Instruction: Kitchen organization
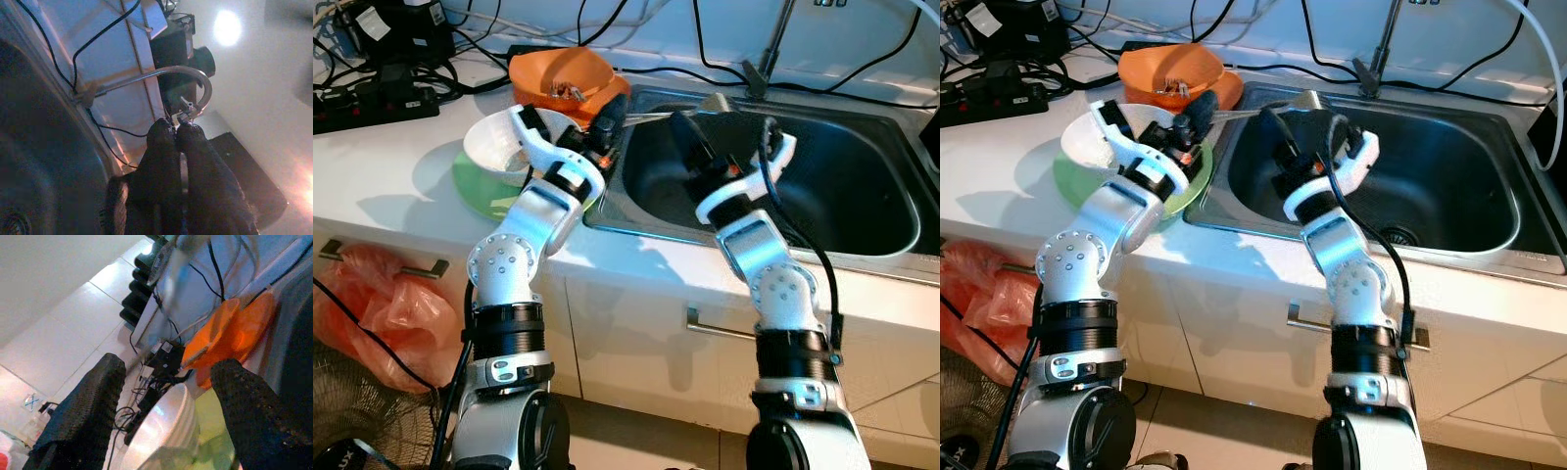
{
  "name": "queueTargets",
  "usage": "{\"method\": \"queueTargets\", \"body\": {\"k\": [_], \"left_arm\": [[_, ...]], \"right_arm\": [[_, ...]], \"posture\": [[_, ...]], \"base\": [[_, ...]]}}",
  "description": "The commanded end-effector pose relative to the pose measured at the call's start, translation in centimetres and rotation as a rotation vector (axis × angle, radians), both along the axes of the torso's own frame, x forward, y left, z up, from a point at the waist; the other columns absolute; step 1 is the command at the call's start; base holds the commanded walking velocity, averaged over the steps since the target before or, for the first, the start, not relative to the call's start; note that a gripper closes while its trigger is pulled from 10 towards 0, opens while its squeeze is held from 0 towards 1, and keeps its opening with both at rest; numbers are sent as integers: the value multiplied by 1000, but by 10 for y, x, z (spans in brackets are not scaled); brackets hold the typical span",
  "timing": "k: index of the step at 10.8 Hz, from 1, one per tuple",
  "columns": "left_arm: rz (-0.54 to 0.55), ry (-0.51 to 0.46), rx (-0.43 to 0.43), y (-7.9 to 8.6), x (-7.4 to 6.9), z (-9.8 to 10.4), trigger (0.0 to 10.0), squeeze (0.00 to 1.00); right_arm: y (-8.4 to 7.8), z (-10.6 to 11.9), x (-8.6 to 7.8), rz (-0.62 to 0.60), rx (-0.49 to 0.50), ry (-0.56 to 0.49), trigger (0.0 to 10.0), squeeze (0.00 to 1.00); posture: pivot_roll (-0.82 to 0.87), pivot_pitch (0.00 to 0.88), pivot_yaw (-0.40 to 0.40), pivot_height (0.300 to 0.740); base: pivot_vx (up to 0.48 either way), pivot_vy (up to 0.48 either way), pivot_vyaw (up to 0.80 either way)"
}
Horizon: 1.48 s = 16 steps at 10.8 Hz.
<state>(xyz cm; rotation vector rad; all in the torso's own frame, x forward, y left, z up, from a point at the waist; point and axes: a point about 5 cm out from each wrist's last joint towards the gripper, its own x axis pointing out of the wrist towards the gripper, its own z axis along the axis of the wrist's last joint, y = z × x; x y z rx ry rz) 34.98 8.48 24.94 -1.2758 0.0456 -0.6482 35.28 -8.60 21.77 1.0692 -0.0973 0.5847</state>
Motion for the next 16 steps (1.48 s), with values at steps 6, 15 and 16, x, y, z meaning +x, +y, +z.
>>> {"method": "queueTargets", "body": {"k": [6,15,16], "left_arm": [[-60,22,-41,-16,-8,-5,0,0],[-56,34,-12,-18,-6,-8,2941,0],[-47,32,28,-19,-7,-10,4196,0]], "right_arm": [[14,26,10,-2,82,-78,0,0],[9,27,14,-35,117,-60,0,0],[10,27,13,-33,122,-57,0,0]], "posture": [[95,75,-4,740],[90,79,-1,740],[89,81,-1,740]], "base": [[0,0,0],[0,0,0],[0,0,0]]}}
